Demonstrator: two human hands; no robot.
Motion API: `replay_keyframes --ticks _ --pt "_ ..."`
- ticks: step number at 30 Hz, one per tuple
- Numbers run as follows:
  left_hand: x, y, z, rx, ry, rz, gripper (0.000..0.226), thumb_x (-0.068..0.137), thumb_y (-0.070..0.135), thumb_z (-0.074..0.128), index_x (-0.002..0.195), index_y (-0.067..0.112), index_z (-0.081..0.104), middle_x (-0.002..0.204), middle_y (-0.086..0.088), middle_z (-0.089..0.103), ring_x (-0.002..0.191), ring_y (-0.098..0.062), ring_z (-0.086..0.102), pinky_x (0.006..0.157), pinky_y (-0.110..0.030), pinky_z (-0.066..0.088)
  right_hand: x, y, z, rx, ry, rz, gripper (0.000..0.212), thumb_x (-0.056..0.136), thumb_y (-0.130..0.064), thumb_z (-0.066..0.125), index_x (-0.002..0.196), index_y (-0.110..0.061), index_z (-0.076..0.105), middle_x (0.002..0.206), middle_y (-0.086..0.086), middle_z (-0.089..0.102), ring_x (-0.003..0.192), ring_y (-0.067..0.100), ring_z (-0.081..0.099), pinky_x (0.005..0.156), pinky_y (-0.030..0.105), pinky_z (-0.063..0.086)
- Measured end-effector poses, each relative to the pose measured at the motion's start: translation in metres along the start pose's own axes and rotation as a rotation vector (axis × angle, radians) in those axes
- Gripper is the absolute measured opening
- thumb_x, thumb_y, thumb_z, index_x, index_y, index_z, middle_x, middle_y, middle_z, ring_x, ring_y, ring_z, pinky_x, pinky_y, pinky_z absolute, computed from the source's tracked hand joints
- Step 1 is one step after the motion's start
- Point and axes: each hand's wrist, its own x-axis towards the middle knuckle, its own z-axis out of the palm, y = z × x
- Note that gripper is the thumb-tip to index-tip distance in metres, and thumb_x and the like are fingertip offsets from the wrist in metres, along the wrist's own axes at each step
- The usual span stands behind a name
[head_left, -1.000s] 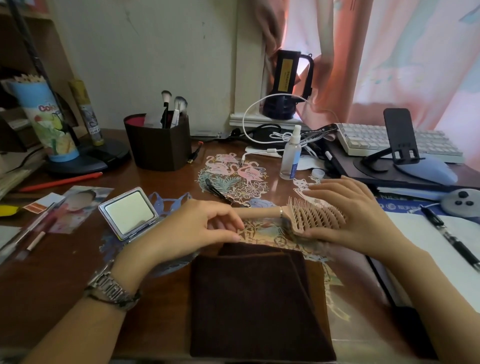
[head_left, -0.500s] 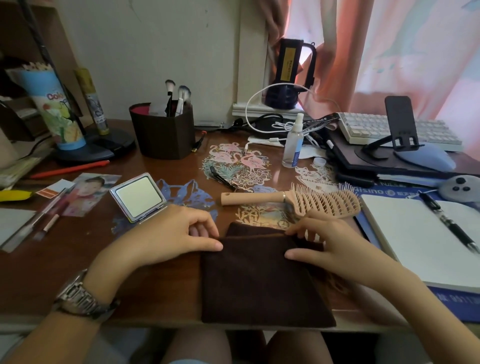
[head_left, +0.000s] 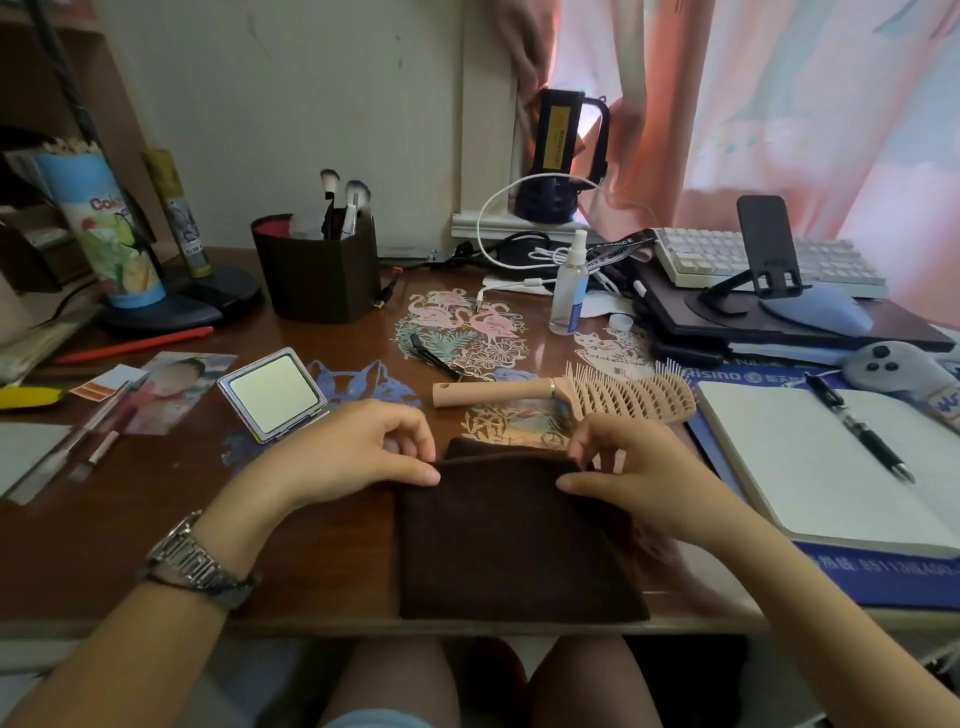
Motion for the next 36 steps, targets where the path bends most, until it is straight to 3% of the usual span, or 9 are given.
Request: replay_keyframes --ticks 7,10,16,25,31,36 --pt "0.021 0.018 0.016 -0.123 0.246 0.106 0.018 0.074 0.014 0.080 0.081 0.026 0.069 0.084 0.006 0.068 0.073 -0.002 0.063 0.072 -0.017 0.049 -0.012 0.005 -0.013 -0.022 0.128 0.088 0.020 0.074 -0.022 0.077 0.072 -0.027 0.058 0.070 -0.011 0.061 0.061 -0.001 0.053 0.057 0.010 0.043" --pt "0.027 0.016 0.026 -0.034 0.243 0.085 0.022 0.073 0.020 0.081 0.087 0.030 0.067 0.094 0.006 0.066 0.083 -0.008 0.063 0.073 -0.016 0.049 -0.016 0.010 -0.012 -0.075 0.091 0.165 0.019 0.076 -0.030 0.075 0.079 -0.029 0.057 0.081 -0.011 0.061 0.071 0.001 0.056 0.058 0.014 0.042" --pt "0.018 0.013 0.027 0.033 0.217 -0.014 0.032 0.076 0.037 0.076 0.104 0.031 0.061 0.093 0.014 0.057 0.081 -0.001 0.057 0.069 -0.014 0.042 -0.020 0.011 -0.013 -0.079 0.074 0.294 0.035 0.073 -0.043 0.074 0.095 -0.029 0.052 0.092 -0.011 0.056 0.081 0.002 0.056 0.062 0.015 0.043" --pt "0.016 0.016 0.029 -0.108 0.215 0.007 0.035 0.073 0.024 0.080 0.099 0.031 0.058 0.094 0.011 0.057 0.086 -0.005 0.058 0.080 -0.025 0.050 -0.018 0.004 -0.010 0.065 0.017 0.307 0.033 0.074 -0.029 0.077 0.097 -0.031 0.054 0.090 -0.011 0.060 0.083 0.004 0.058 0.071 0.020 0.048" --pt "0.016 0.017 0.028 -0.133 0.245 0.040 0.035 0.073 0.021 0.081 0.097 0.032 0.058 0.093 0.009 0.060 0.082 -0.009 0.061 0.078 -0.024 0.050 -0.013 -0.001 -0.009 0.167 0.077 0.220 0.038 0.072 -0.009 0.078 0.091 -0.029 0.052 0.086 -0.006 0.063 0.074 0.008 0.065 0.064 0.021 0.049" --pt "0.015 0.010 0.019 -0.212 0.344 0.047 0.035 0.071 0.016 0.083 0.092 0.033 0.060 0.092 0.007 0.063 0.085 -0.017 0.064 0.082 -0.029 0.049 -0.001 -0.004 -0.010 0.200 0.157 0.121 0.040 0.070 -0.004 0.079 0.089 -0.027 0.053 0.081 -0.005 0.062 0.070 0.014 0.064 0.068 0.030 0.053"
